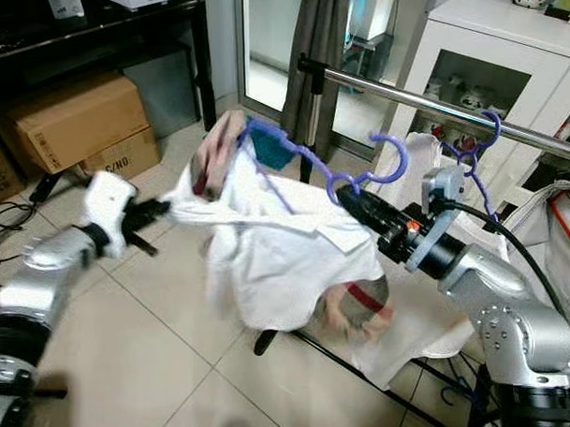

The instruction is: Hang hanger

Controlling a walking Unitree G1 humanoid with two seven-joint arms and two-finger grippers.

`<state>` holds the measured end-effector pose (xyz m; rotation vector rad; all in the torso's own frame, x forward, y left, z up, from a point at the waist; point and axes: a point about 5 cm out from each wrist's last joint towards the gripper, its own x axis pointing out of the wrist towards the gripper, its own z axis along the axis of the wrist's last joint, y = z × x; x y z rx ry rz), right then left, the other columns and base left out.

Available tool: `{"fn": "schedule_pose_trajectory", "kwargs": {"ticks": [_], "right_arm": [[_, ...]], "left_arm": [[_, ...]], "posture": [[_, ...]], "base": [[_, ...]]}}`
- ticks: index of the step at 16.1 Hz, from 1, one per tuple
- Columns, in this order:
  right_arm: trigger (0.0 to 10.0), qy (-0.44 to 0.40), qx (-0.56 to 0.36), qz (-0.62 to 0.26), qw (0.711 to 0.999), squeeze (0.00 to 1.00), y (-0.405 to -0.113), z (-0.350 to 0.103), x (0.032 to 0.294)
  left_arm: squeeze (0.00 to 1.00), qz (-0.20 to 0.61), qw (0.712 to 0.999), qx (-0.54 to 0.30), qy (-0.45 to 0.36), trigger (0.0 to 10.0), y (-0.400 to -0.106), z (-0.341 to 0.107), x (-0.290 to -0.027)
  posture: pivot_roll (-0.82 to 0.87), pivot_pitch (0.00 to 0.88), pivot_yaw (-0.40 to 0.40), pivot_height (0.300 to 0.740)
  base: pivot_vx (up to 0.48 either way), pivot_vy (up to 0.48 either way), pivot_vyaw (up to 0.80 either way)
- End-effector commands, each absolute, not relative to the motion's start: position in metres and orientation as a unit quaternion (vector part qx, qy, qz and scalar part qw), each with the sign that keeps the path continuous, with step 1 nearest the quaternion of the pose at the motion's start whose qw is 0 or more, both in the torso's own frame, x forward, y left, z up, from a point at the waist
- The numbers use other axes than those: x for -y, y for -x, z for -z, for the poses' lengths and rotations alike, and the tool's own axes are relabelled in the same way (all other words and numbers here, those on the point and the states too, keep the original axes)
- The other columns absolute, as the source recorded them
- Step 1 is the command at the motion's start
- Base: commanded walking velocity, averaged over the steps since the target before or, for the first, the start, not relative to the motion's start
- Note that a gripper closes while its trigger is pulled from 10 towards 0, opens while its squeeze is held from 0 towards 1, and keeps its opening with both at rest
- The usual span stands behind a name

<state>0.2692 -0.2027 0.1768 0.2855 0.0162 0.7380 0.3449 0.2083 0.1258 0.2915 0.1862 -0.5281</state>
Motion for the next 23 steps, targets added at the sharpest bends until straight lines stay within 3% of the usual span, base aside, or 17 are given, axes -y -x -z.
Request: {"fn": "schedule_pose_trajectory", "kwargs": {"ticks": [1,4,5,8,9,11,13,15,19,23], "right_arm": [[0.0,-0.147,0.027,-0.343,0.927,0.0,-0.273,-0.191,0.202],[0.0,-0.148,0.008,-0.353,0.924,0.0,-0.274,-0.182,0.176],[0.0,-0.148,0.008,-0.353,0.924,0.0,-0.274,-0.182,0.176],[0.0,-0.133,-0.017,-0.343,0.929,0.0,-0.285,-0.17,0.134],[0.0,-0.133,-0.018,-0.344,0.929,0.0,-0.286,-0.17,0.131],[0.0,-0.068,-0.053,-0.348,0.933,0.0,-0.285,-0.156,0.115],[0.0,-0.015,-0.077,-0.332,0.94,0.0,-0.284,-0.144,0.128],[0.0,-0.036,-0.056,-0.317,0.946,0.0,-0.284,-0.153,0.15],[0.0,-0.056,-0.011,-0.326,0.944,0.0,-0.272,-0.175,0.2],[0.0,-0.036,-0.033,-0.385,0.922,0.0,-0.261,-0.174,0.205]], "left_arm": [[0.0,0.27,0.95,-0.087,-0.131,0.0,-0.345,-0.124,-0.193],[0.0,0.302,0.945,-0.072,-0.105,0.0,-0.347,-0.123,-0.155],[0.0,0.302,0.945,-0.072,-0.105,0.0,-0.347,-0.123,-0.155],[0.0,0.357,0.929,-0.06,-0.079,0.0,-0.341,-0.122,-0.107],[0.0,0.361,0.927,-0.06,-0.078,0.0,-0.34,-0.122,-0.104],[0.0,0.38,0.921,-0.05,-0.073,0.0,-0.337,-0.126,-0.09],[0.0,0.361,0.927,-0.053,-0.085,0.0,-0.338,-0.125,-0.1],[0.0,0.32,0.94,-0.069,-0.1,0.0,-0.339,-0.122,-0.126],[0.0,0.22,0.956,-0.135,-0.139,0.0,-0.331,-0.11,-0.207],[0.0,0.164,0.959,-0.156,-0.168,0.0,-0.328,-0.116,-0.249]], "posture": [[-0.16,0.0,-0.017,0.74],[-0.16,0.0,-0.012,0.74],[-0.16,0.0,-0.012,0.74],[-0.16,0.0,-0.005,0.74],[-0.16,0.0,-0.005,0.74],[-0.16,0.0,-0.004,0.74],[-0.16,0.0,-0.004,0.74],[-0.16,0.0,-0.001,0.74],[-0.16,0.0,-0.001,0.74],[-0.15,0.0,-0.007,0.74]], "base": [[0.0,0.0,0.0],[0.0,0.0,0.0],[0.0,0.0,0.0],[0.0,0.0,0.0],[0.0,0.0,0.0],[0.0,0.0,0.0],[0.0,0.0,0.0],[0.0,0.0,0.0],[0.0,0.0,0.0],[0.0,0.0,0.0]]}}
